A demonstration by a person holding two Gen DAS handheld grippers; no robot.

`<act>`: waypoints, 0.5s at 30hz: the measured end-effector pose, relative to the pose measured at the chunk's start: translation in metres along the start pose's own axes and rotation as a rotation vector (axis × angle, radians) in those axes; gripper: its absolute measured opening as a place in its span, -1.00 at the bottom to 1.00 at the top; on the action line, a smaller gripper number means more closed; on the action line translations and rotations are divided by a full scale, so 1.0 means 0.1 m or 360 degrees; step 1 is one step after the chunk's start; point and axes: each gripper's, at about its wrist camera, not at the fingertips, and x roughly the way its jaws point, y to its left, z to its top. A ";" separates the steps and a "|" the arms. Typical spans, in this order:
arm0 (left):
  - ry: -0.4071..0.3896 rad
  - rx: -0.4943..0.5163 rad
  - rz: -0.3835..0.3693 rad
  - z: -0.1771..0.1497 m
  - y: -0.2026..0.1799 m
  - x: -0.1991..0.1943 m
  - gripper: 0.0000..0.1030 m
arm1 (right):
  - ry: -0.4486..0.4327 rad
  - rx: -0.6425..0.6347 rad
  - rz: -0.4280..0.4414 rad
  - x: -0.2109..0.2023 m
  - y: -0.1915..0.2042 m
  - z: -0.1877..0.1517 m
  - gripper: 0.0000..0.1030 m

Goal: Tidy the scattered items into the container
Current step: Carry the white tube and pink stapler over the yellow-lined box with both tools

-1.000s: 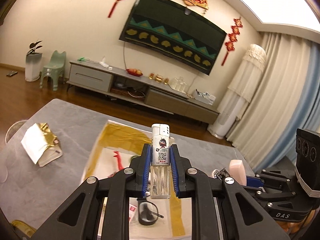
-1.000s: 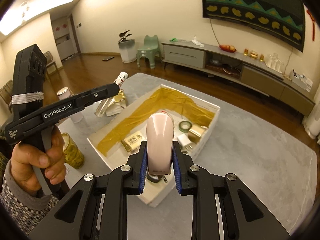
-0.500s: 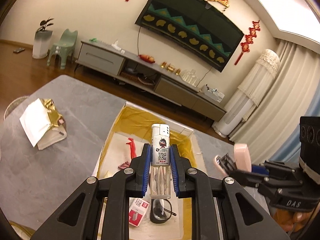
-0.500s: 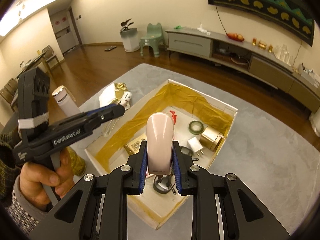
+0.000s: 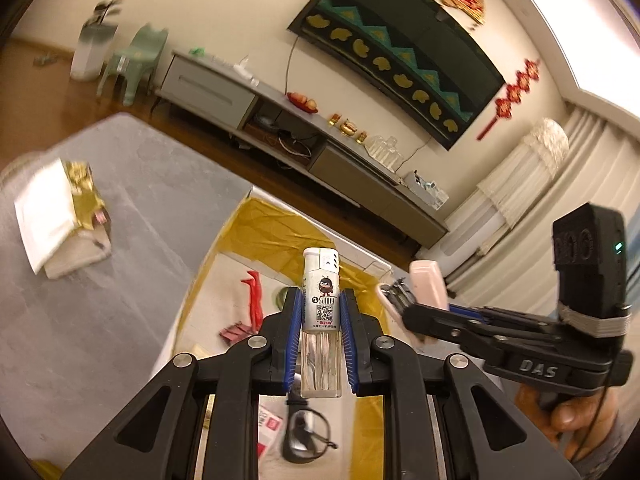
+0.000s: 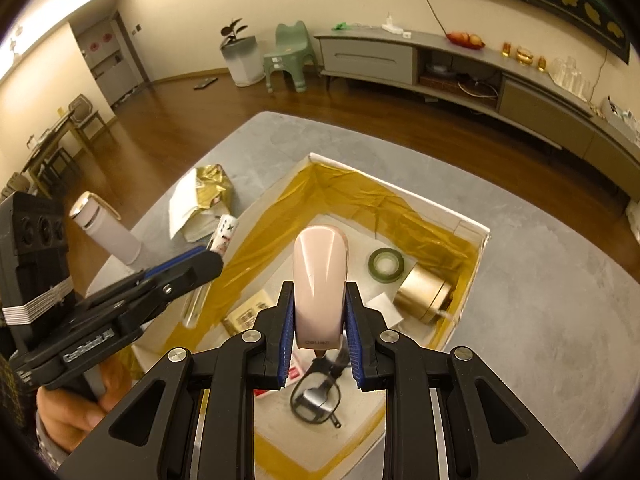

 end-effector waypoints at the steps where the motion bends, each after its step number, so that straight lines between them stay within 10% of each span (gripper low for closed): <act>1: 0.0009 -0.0046 -0.0021 0.00 0.04 0.02 -0.61 | 0.0009 0.0000 -0.0005 0.04 -0.02 0.03 -0.53; 15: 0.0140 -0.0075 0.0067 -0.05 0.06 0.26 -0.61 | 0.0100 -0.0022 -0.0043 0.53 -0.13 0.39 -0.53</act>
